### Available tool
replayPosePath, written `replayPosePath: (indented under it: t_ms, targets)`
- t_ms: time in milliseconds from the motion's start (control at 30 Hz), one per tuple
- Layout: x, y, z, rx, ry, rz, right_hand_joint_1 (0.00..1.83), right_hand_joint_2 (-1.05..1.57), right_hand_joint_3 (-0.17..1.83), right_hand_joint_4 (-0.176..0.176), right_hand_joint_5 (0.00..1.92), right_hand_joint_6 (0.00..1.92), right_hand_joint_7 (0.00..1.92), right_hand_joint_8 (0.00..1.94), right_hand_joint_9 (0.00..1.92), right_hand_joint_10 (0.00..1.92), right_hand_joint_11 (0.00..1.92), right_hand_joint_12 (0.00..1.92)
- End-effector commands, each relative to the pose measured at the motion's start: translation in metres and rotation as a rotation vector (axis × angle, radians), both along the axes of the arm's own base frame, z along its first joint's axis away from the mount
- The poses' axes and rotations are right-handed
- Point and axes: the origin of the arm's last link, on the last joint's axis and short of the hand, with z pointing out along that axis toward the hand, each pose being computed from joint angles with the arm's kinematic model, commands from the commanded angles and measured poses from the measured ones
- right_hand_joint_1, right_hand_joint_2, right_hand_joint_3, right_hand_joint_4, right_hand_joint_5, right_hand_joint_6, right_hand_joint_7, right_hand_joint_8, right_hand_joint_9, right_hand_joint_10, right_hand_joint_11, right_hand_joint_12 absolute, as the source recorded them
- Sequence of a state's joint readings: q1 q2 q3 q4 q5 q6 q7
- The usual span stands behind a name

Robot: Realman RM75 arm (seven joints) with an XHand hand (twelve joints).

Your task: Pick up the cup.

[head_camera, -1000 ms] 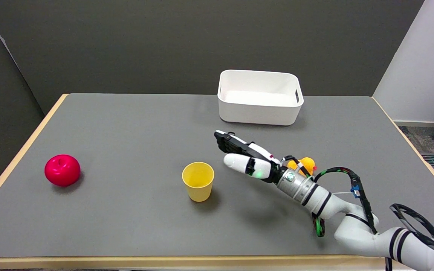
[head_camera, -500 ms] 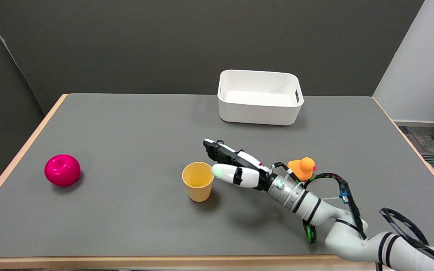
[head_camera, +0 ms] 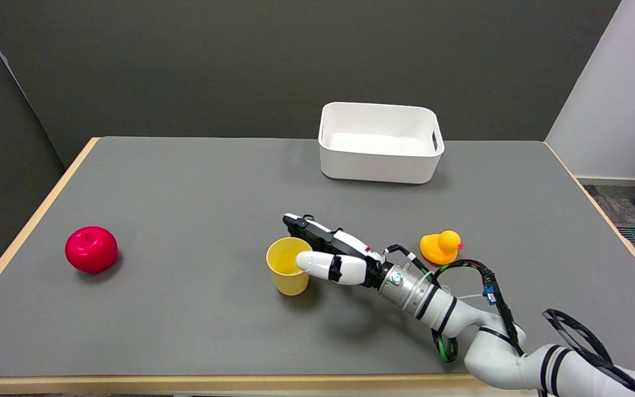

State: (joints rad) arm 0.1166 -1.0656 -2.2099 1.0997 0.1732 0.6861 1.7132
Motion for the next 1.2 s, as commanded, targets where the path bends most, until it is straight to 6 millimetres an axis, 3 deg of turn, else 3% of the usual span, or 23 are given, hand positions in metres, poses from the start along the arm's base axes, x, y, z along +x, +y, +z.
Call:
replayPosePath:
  t_ms: [33, 233, 333, 833, 867, 1200]
  targets:
    - [-0.009, -0.001, -0.015, 0.022, 0.004, -0.014, 0.46, 0.64, 0.65, -0.176, 0.00, 0.09, 0.00, 0.00, 0.00, 0.00, 0.00, 0.00]
    - [-0.014, -0.006, -0.017, 0.012, 0.007, -0.023, 0.46, 0.64, 0.66, -0.176, 0.00, 0.10, 0.00, 0.00, 0.00, 0.00, 0.00, 0.00]
    - [-0.015, -0.011, -0.018, 0.008, 0.012, -0.023, 0.46, 0.55, 0.82, -0.176, 0.00, 0.10, 0.00, 0.00, 0.00, 0.00, 0.00, 0.00]
    - [-0.012, -0.024, -0.017, 0.009, 0.036, -0.011, 0.46, 0.62, 0.70, -0.167, 0.00, 0.16, 0.00, 0.00, 0.00, 0.00, 0.00, 0.00]
    - [-0.012, -0.024, -0.018, 0.009, 0.036, -0.011, 0.45, 0.58, 0.76, -0.164, 0.01, 0.14, 0.00, 0.00, 0.00, 0.00, 0.00, 0.00]
    - [-0.012, -0.025, -0.019, 0.010, 0.039, -0.011, 0.65, 0.55, 0.86, -0.147, 0.00, 0.09, 0.00, 0.00, 0.00, 0.00, 0.00, 0.00]
